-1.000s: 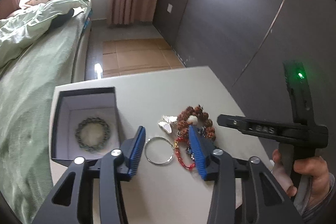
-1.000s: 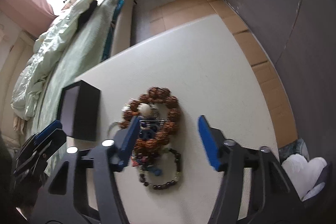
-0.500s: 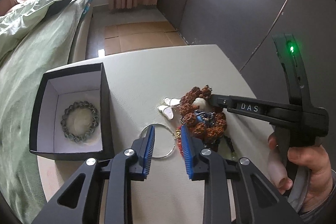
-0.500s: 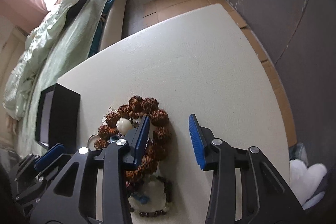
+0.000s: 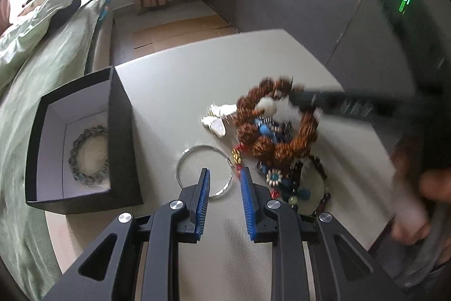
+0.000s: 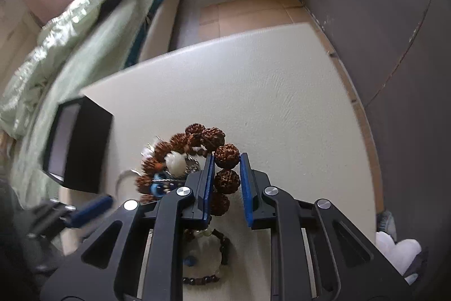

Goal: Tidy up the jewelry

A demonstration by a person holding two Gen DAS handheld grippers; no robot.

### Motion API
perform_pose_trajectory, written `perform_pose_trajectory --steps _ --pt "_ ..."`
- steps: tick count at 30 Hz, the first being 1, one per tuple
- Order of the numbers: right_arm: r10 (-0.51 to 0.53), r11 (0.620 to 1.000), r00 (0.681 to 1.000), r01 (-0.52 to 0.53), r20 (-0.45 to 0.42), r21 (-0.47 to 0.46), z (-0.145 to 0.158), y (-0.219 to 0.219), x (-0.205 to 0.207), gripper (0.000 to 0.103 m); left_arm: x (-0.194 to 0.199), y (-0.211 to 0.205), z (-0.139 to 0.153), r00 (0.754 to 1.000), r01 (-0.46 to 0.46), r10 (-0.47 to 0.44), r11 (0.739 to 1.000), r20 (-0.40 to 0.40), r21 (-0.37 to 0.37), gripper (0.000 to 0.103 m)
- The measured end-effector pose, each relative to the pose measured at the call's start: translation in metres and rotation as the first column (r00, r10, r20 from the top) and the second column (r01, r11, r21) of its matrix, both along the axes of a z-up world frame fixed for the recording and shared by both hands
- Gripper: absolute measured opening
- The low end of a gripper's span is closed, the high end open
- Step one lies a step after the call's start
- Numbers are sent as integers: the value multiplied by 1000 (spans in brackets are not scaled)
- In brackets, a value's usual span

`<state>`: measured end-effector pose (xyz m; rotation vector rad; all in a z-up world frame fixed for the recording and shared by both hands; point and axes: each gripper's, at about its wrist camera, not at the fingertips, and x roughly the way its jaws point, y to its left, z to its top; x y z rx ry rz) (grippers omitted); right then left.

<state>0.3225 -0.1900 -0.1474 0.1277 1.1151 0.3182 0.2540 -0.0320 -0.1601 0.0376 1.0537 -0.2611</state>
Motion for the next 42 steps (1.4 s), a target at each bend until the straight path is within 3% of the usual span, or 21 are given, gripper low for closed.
perform_pose_trajectory --steps 11,12,13,15,17,20,24,30,35,42 --pt "-38 995 993 27 111 100 40 -19 -16 18 -1 -8 -16 1000 -7 6 994 10 107 22" --pt "-38 994 993 27 114 101 40 -20 -17 18 -1 -9 -17 1000 -15 15 993 6 120 31" --pt "-40 994 993 28 115 102 40 -21 -18 18 -1 -9 -18 1000 -21 20 991 8 131 54" --pt "-42 994 993 31 109 103 40 -22 -17 18 -3 -10 -14 999 -31 24 988 48 150 72" --pt "-42 994 993 30 111 104 41 -23 -15 18 -5 -13 -9 997 -14 2 988 81 155 79" --pt "-42 994 993 30 111 108 41 -24 -15 18 -4 -12 -13 998 -17 5 986 67 166 77" --pt "-47 993 992 34 113 116 42 -29 -15 18 3 0 -17 999 -44 43 992 19 116 59" --pt "-60 991 992 45 112 127 44 -37 -15 18 3 8 -13 999 -34 33 997 19 67 58" --pt "-61 990 991 46 115 135 46 -39 -17 18 2 -1 -23 1000 -16 16 992 2 122 58" --pt "-105 979 981 73 164 191 62 -49 -24 19 11 -1 -23 999 -32 30 994 22 105 53"
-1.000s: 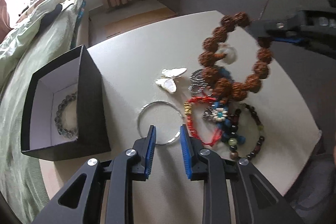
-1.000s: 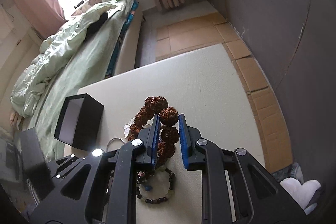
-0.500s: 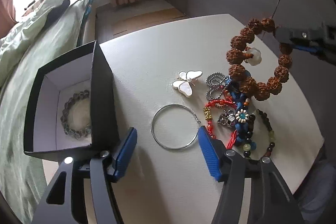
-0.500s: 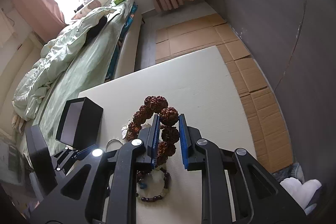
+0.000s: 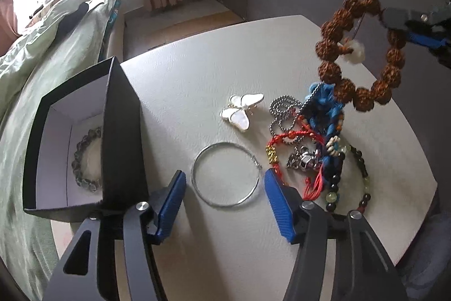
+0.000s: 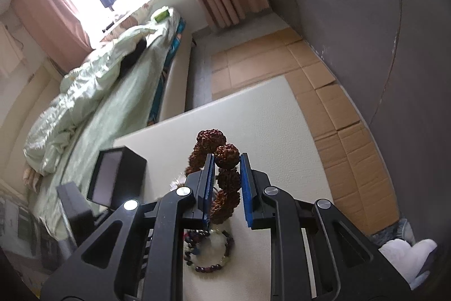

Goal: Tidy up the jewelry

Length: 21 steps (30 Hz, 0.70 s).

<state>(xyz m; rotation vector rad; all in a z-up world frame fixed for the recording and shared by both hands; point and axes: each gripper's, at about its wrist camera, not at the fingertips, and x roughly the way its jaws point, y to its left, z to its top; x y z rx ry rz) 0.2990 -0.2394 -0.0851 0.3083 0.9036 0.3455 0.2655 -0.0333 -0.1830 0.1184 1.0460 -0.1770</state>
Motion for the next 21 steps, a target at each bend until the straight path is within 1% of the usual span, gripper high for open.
perform_pose_trajectory --steps 5,10,13,17,21 --pt "-11 1000 1000 10 19 23 9 -1 -2 18 2 -4 0 1000 1 -1 1000 18 0 47" --pt "-8 999 999 7 39 32 16 2 -6 18 1 -11 4 999 21 -21 1000 30 5 45" --pt "-4 999 998 1 59 50 22 2 -9 18 -3 -9 13 999 28 -27 999 46 -18 45" --pt "5 998 996 -10 86 59 29 6 -12 19 -7 -2 26 998 15 -12 998 66 -53 45" --pt "9 998 994 -16 106 64 33 14 -16 19 -12 9 47 994 4 7 995 113 -101 45"
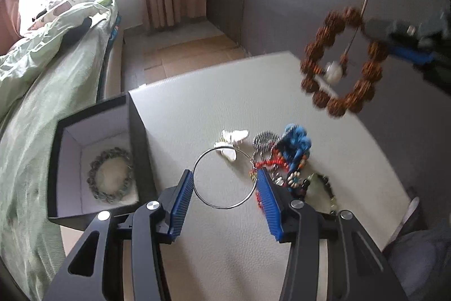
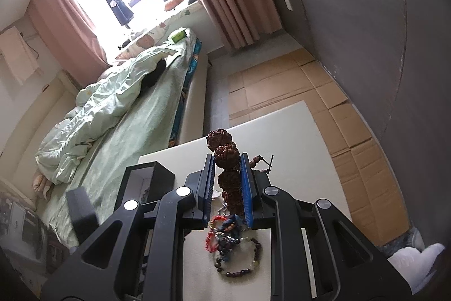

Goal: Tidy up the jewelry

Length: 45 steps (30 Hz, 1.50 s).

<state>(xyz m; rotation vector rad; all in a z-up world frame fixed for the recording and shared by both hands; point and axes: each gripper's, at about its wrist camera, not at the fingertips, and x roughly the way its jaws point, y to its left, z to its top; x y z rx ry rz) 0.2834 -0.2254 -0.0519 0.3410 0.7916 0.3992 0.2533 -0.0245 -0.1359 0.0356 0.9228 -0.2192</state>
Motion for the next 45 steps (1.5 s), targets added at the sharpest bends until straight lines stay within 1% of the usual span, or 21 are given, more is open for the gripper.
perform_pose_trajectory --steps 6,11,17,22,25,27,29,31,36,41,45 --pt "10 1000 1000 -10 24 5 3 13 -5 19 -5 25 28 997 -48 52 997 62 -67 45" --pt "21 999 998 -22 54 23 7 26 -8 19 -8 53 41 990 -105 115 988 82 -112 45" --pt "49 997 997 -52 61 54 8 49 -10 19 -12 88 46 978 -181 193 974 80 -135 45" --pt "75 994 995 -80 69 71 10 69 -13 19 -8 115 38 966 -244 254 958 55 -152 46" --pt "89 992 994 -95 71 84 9 82 -15 19 -6 126 35 961 -265 276 948 38 -175 48" --pt "98 990 993 -105 69 92 8 89 -17 19 -7 133 36 955 -282 293 939 33 -196 56" --pt "112 988 992 -118 65 97 6 100 -18 19 -10 139 40 950 -294 309 932 39 -213 57" --pt "124 986 990 -130 64 102 4 108 -17 19 -13 144 43 944 -309 326 925 46 -221 62" --pt "159 978 985 -166 60 130 1 129 -17 19 -19 159 50 927 -351 371 908 50 -230 63" --pt "179 971 983 -184 45 151 -5 144 -15 19 -27 171 56 913 -380 404 895 63 -232 67" --pt "198 963 980 -197 12 184 -12 156 -9 19 -33 180 58 903 -401 426 884 59 -239 67"
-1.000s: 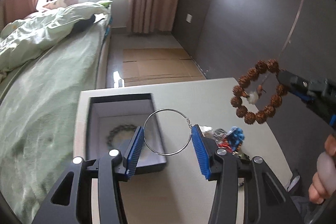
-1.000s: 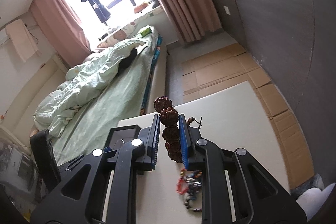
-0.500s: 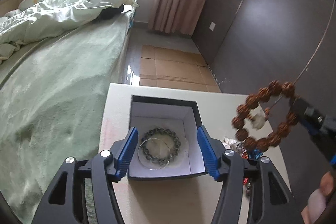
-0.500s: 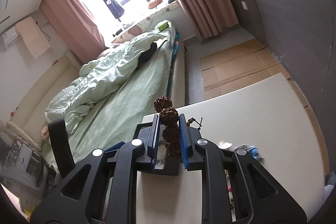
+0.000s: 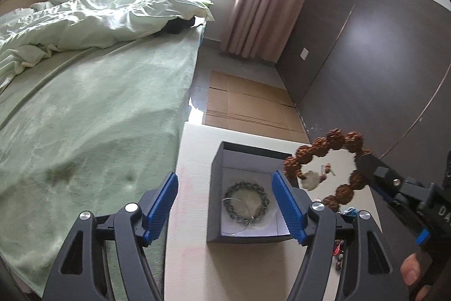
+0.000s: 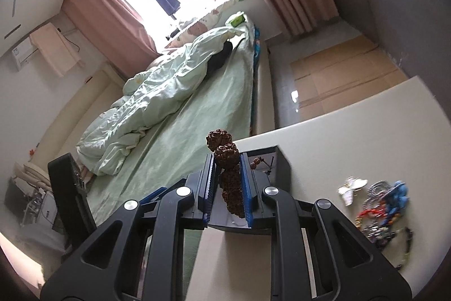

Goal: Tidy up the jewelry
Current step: 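Lower the brown bracelet into the black box and open the right tool, then close the right tool on the blue knotted bracelet in the pile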

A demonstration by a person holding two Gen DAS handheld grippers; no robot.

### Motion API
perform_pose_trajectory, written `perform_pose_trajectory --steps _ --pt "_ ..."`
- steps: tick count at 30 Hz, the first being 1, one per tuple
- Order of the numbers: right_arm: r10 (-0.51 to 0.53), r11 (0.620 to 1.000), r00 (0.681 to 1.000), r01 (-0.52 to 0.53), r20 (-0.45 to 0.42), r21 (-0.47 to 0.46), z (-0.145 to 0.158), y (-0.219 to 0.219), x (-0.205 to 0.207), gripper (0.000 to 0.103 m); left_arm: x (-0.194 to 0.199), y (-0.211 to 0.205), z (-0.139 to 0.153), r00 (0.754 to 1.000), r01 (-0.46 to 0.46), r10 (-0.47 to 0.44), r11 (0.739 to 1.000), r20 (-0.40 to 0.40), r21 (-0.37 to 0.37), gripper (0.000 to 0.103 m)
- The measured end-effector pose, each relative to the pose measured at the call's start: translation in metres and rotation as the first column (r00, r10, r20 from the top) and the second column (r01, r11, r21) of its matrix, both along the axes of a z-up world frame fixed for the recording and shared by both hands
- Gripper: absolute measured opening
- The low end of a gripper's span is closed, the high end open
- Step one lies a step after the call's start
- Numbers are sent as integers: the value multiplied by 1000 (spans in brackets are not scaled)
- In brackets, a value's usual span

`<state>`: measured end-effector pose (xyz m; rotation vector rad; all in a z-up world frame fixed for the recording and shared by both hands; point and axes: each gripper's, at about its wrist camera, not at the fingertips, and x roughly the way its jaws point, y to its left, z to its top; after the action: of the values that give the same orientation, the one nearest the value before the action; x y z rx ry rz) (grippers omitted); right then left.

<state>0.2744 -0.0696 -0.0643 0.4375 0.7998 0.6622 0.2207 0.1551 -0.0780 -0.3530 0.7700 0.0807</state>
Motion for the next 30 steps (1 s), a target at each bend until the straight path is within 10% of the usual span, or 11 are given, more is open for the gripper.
perform_pose_trajectory --steps 5,8,30 --pt "34 999 996 -32 -80 36 -11 14 8 22 -3 7 0 1000 -17 17 1000 -5 -1 67" --pt "-18 999 991 14 -129 -33 -19 13 15 77 -3 9 -2 1000 -15 15 1000 -10 9 67" --pt "-148 966 986 126 -82 -224 0 -101 3 79 0 -55 10 991 130 -132 989 12 70 71"
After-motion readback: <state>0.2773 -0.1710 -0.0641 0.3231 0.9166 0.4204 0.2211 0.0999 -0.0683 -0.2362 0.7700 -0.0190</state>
